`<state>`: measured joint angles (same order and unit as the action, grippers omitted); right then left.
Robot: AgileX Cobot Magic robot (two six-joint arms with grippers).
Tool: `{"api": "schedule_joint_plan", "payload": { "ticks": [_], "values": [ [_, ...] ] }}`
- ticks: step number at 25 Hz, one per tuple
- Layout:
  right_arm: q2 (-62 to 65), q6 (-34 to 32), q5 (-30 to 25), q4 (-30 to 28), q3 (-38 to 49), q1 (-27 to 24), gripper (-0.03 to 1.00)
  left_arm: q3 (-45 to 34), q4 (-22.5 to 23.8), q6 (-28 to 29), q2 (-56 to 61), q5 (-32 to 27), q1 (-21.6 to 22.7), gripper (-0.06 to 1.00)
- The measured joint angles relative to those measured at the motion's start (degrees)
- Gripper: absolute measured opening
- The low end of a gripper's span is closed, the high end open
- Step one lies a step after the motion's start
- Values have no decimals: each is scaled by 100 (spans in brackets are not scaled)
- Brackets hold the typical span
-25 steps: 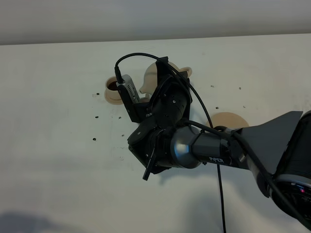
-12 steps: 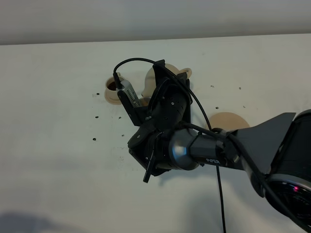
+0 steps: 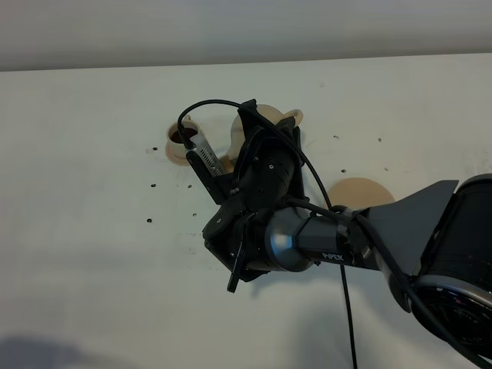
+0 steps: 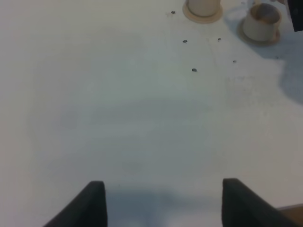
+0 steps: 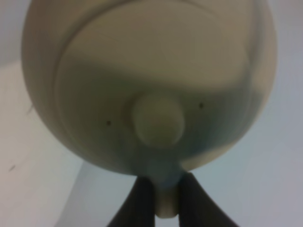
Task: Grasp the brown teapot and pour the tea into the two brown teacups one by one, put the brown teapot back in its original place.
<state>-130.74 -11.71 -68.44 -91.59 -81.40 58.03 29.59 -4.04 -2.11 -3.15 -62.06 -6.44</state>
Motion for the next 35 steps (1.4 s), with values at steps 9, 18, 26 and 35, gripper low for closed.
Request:
{"api": "schedule_joint_plan", "payload": {
  "ticks": [9, 18, 26, 35],
  "values": [
    [0, 189, 0, -30, 0, -156, 10, 0, 0, 0, 0, 0, 0, 50],
    [0, 201, 0, -64, 0, -216, 10, 0, 0, 0, 0, 0, 0, 50],
    [0, 296, 0, -285, 0, -216, 10, 0, 0, 0, 0, 0, 0, 50],
    [0, 342, 0, -382, 0, -222, 10, 0, 0, 0, 0, 0, 0, 50]
  ]
}}
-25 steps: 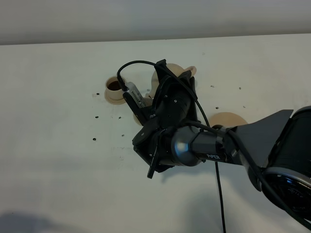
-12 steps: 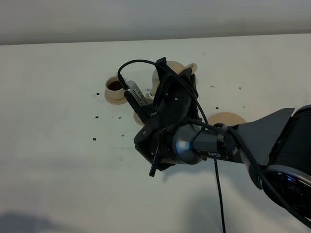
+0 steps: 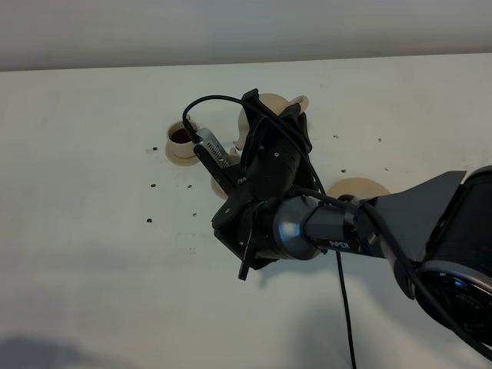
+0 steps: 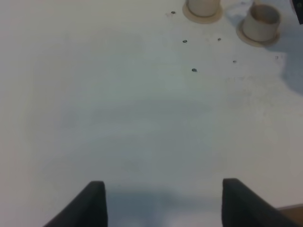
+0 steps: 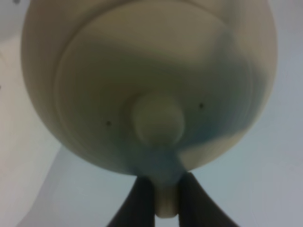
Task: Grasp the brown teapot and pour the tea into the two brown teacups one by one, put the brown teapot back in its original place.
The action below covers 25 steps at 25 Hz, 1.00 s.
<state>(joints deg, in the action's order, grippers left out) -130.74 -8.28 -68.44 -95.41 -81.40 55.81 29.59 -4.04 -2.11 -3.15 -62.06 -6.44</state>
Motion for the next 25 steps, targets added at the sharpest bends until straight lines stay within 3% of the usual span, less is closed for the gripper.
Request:
{"api": "schedule_joint_plan", "payload": {
  "ticks": [25],
  "values": [
    [0, 290, 0, -187, 0, 50, 10, 0, 0, 0, 0, 0, 0, 50]
  ]
}}
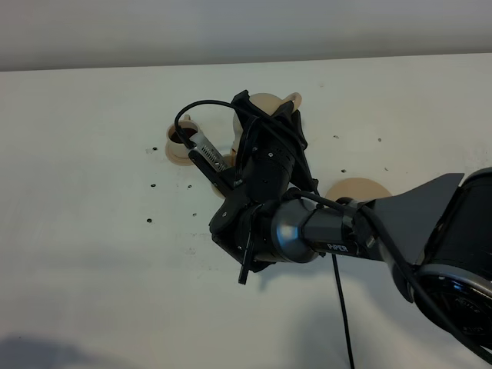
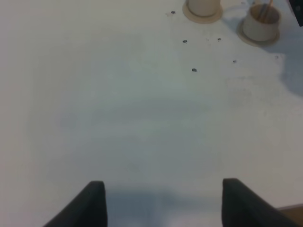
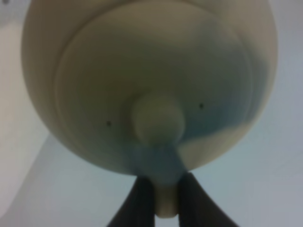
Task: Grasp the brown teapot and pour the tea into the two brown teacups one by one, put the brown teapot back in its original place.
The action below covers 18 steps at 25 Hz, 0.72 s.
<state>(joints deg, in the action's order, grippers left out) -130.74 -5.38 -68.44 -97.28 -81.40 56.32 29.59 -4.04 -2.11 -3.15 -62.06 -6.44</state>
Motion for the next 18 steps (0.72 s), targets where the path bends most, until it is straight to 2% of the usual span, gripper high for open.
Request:
{"api": "schedule_joint_plan", "payload": {
  "ticks": [18],
  "values": [
    [0, 238, 0, -104, 0, 0, 10, 0, 0, 0, 0, 0, 0, 50]
  ]
}}
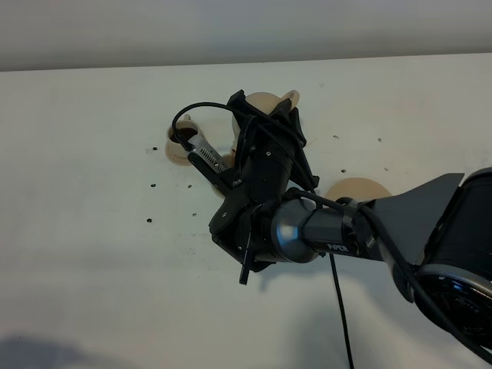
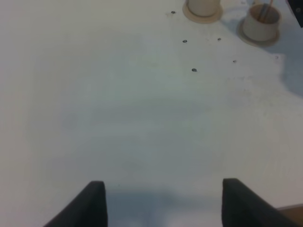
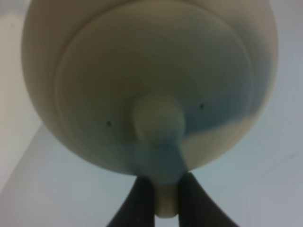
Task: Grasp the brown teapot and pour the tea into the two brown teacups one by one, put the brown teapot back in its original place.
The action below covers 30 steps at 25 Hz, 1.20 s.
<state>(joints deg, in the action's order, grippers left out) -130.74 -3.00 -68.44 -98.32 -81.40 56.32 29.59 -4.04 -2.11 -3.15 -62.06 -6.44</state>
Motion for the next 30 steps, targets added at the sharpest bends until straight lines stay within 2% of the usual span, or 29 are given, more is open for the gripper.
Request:
{"api": "schedule_joint_plan", "payload": {
  "ticks": [30],
  "values": [
    [0, 204, 0, -17, 0, 0, 10, 0, 0, 0, 0, 0, 0, 50]
  ]
}}
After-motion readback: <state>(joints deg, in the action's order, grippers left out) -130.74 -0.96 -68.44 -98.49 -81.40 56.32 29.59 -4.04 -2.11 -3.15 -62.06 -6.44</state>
